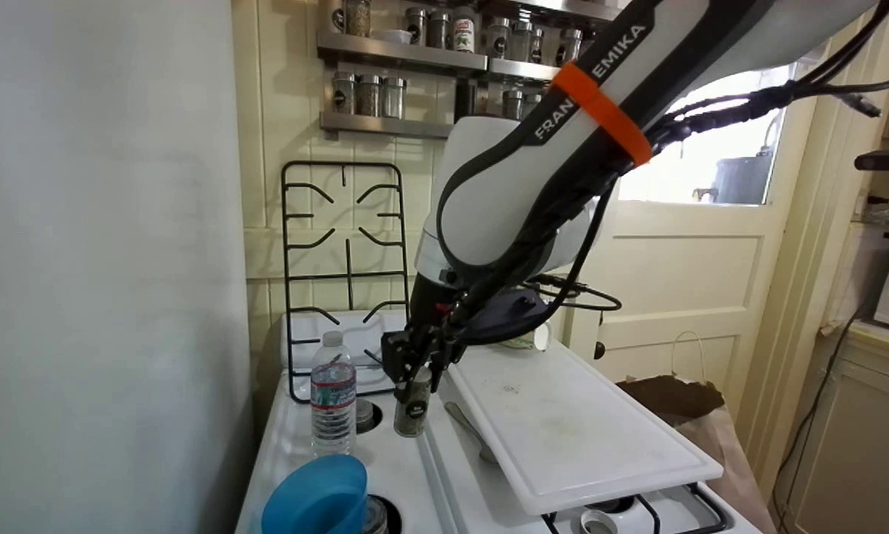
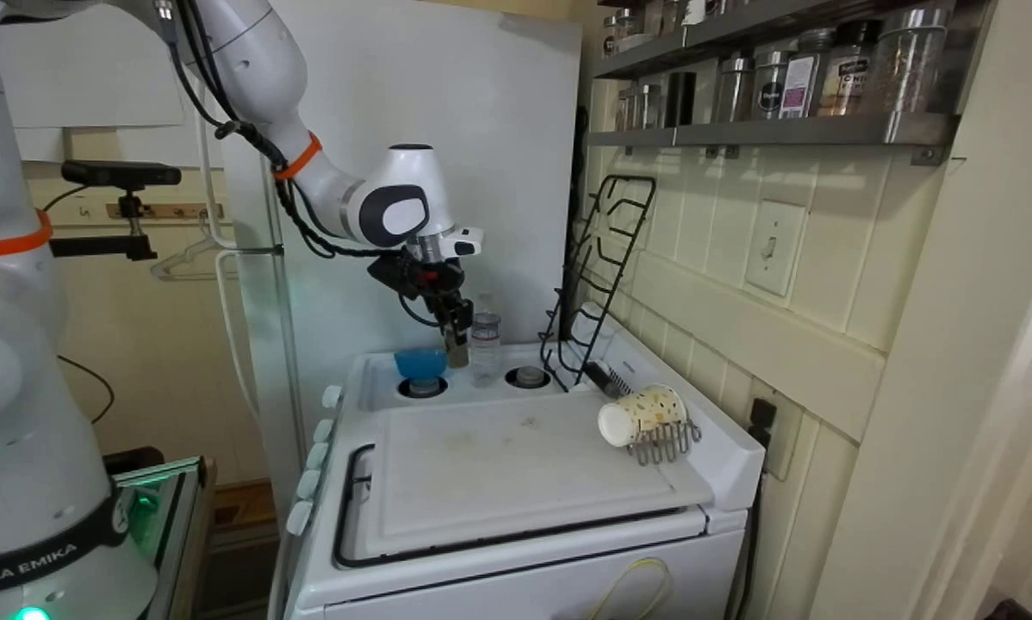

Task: Remove the bottle from the blue bowl, then move the blue bowl to the left, then move the bottle at the right to the left

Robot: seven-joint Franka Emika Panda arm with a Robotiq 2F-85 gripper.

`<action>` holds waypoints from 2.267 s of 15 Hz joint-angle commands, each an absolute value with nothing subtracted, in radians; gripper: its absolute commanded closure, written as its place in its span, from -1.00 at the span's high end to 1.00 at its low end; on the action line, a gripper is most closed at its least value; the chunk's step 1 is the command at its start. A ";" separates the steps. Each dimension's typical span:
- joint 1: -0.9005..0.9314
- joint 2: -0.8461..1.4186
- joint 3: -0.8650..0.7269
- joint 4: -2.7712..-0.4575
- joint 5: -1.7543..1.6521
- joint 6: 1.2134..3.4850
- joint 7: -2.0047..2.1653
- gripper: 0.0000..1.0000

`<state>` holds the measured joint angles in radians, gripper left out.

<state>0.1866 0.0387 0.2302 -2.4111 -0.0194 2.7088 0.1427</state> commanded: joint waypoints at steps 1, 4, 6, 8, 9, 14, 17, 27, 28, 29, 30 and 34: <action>0.211 0.122 0.223 -2.366 -0.078 2.736 0.156 -0.52; 0.220 0.166 0.208 -2.338 -0.111 2.729 0.168 -0.52; 0.227 0.203 0.193 -2.309 -0.137 2.724 0.178 -0.52; 0.237 0.234 0.179 -2.280 -0.157 2.717 0.181 -0.52; 0.243 0.247 0.173 -2.266 -0.164 2.714 0.180 -0.52; 0.269 0.309 0.156 -2.203 -0.171 2.696 0.174 -0.52; 0.282 0.335 0.148 -2.181 -0.166 2.687 0.171 -0.52; 0.277 0.299 0.152 -2.185 -0.132 2.661 0.144 1.00; 0.269 0.278 0.158 -2.192 -0.120 2.645 0.134 1.00; 0.254 0.238 0.169 -2.210 -0.096 2.612 0.121 1.00; 0.230 0.202 0.190 -2.225 -0.050 2.578 0.086 1.00; 0.164 0.019 0.201 -2.291 0.098 2.299 -0.079 1.00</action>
<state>0.2129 0.1809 0.1907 -2.1986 0.0062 2.4630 0.0343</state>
